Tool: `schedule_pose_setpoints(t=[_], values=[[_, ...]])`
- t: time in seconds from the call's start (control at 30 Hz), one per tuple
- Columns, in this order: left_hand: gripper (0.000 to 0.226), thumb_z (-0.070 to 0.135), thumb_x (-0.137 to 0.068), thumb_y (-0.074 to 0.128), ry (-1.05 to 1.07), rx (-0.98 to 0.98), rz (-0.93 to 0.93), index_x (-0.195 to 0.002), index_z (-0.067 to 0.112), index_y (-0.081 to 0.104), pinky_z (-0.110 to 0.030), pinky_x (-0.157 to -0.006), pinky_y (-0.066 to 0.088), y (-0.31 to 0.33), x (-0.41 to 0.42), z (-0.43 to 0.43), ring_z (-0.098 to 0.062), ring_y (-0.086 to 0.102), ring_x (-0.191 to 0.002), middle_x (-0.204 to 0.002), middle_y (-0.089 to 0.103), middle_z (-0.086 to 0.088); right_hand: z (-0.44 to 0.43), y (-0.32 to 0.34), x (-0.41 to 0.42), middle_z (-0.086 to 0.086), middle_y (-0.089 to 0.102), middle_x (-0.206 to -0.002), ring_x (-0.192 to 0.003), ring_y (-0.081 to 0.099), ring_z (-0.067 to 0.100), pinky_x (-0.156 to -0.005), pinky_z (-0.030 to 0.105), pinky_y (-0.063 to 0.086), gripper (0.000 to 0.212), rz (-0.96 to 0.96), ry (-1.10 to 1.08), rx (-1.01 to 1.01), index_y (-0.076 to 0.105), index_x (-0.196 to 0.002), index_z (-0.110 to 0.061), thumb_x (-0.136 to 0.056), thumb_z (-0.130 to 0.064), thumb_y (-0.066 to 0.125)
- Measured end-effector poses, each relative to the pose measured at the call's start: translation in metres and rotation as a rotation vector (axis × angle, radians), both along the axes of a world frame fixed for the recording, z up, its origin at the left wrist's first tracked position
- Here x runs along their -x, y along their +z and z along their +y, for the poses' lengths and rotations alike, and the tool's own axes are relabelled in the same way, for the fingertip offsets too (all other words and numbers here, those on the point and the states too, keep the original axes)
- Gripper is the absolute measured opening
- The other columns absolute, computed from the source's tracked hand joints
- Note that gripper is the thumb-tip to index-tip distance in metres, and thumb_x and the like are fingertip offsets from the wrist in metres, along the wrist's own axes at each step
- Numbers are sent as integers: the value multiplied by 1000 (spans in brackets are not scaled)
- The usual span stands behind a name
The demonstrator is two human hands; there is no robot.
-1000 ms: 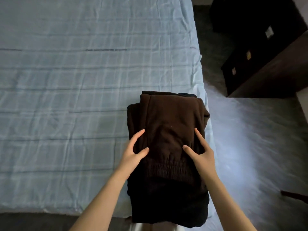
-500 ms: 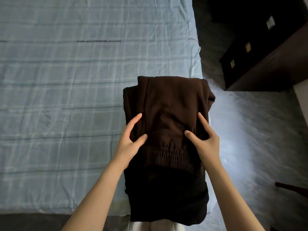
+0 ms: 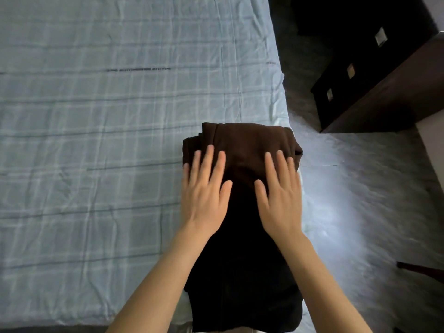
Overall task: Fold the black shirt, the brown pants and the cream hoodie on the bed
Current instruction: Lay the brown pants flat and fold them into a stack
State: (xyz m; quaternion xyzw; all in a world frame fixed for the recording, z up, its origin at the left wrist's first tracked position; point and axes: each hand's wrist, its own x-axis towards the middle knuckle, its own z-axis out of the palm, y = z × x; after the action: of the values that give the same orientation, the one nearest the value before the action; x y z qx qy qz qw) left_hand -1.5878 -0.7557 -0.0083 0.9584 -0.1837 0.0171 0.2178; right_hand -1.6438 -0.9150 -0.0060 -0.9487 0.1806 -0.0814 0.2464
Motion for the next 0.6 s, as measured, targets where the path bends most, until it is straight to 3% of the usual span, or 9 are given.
schedule_pose_setpoints(t=[0.17,0.37,0.53,0.6], values=[[61,49,-101,13,-142,-281,95,-155,22,8,-48,-121,4,-61,-9,-7,-19,-3,-150,-164,4,1,-4,-47,-14,-7,7,-165,-152,-3,17,-123,44,3,56,220,87,127,14,-157,-29,-105,-39,30],[61,50,-102,16,-121,-236,92,-156,23,11,-49,-120,10,-110,-8,1,-18,0,-151,-164,7,1,-5,-88,-12,-11,11,-164,-152,-2,13,-124,41,3,56,160,105,165,17,-156,-34,-103,-45,26],[62,51,-100,16,-139,-352,192,-155,22,12,-51,-120,10,-76,-11,-3,-21,3,-150,-163,8,-1,0,-59,-17,-7,18,-163,-152,5,17,-123,41,6,56,248,106,113,25,-155,-30,-102,-39,38],[60,49,-101,20,-178,-384,243,-155,24,12,-50,-120,9,-46,-18,-6,-22,5,-150,-163,8,-2,-2,-28,-24,-4,28,-160,-151,15,19,-122,41,14,55,276,92,46,35,-152,-24,-99,-35,46]])
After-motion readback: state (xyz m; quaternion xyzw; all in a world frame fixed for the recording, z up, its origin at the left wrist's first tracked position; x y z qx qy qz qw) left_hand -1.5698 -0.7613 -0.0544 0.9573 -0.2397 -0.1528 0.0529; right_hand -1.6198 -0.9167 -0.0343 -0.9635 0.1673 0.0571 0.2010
